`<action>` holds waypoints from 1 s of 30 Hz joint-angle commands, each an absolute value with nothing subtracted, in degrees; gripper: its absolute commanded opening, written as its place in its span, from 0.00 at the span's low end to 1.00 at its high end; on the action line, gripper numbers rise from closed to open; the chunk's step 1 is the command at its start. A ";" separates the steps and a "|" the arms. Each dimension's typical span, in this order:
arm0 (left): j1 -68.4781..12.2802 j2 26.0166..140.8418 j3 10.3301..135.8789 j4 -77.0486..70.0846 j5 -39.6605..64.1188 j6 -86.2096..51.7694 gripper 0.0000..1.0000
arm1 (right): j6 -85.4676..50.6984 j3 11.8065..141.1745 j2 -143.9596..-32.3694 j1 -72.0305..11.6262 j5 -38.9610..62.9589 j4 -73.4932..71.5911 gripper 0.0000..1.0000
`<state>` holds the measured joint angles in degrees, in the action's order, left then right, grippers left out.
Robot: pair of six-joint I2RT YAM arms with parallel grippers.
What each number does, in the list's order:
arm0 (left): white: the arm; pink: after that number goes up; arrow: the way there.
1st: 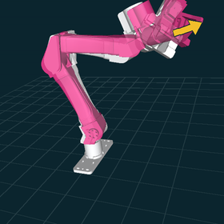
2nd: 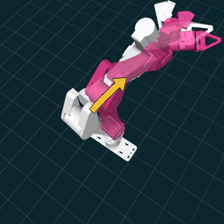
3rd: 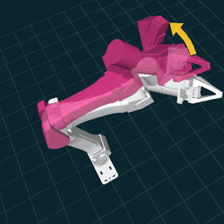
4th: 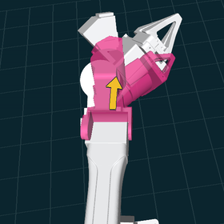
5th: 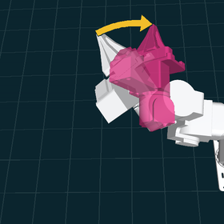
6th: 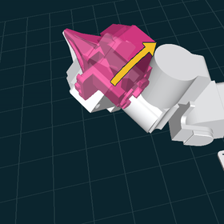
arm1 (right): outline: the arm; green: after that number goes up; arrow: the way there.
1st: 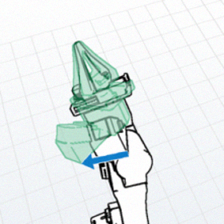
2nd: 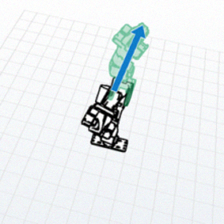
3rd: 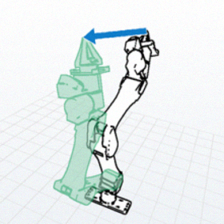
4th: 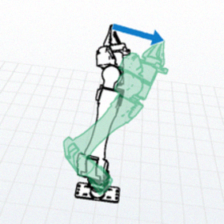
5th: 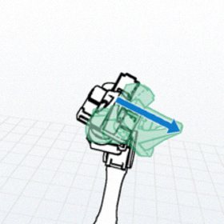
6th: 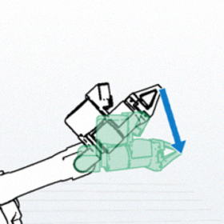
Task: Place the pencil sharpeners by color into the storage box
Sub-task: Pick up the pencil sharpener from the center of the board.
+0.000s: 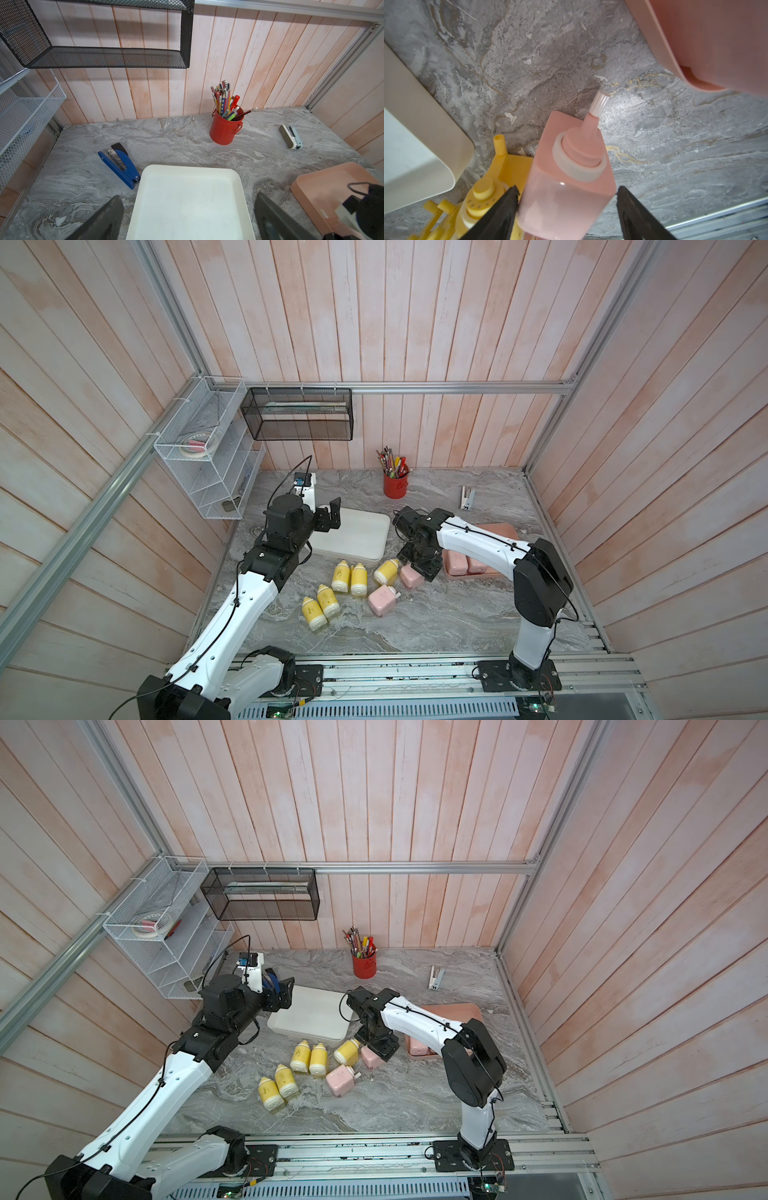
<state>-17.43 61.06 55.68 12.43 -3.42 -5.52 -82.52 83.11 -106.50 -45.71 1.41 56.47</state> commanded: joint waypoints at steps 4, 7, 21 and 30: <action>-17.71 61.11 55.20 11.60 -3.43 -4.77 1.00 | -80.95 80.38 -107.59 -45.35 1.93 53.87 0.74; -17.75 61.26 55.19 11.55 -3.52 -4.77 1.00 | -78.57 79.14 -107.94 -45.26 1.34 53.58 0.72; -17.78 62.03 55.32 11.68 -2.90 -4.93 1.00 | -65.38 70.31 -104.17 -45.48 -1.22 50.01 0.57; -17.84 62.50 55.46 11.86 -2.55 -5.01 1.00 | -55.72 73.74 -102.61 -47.86 -5.34 52.46 0.33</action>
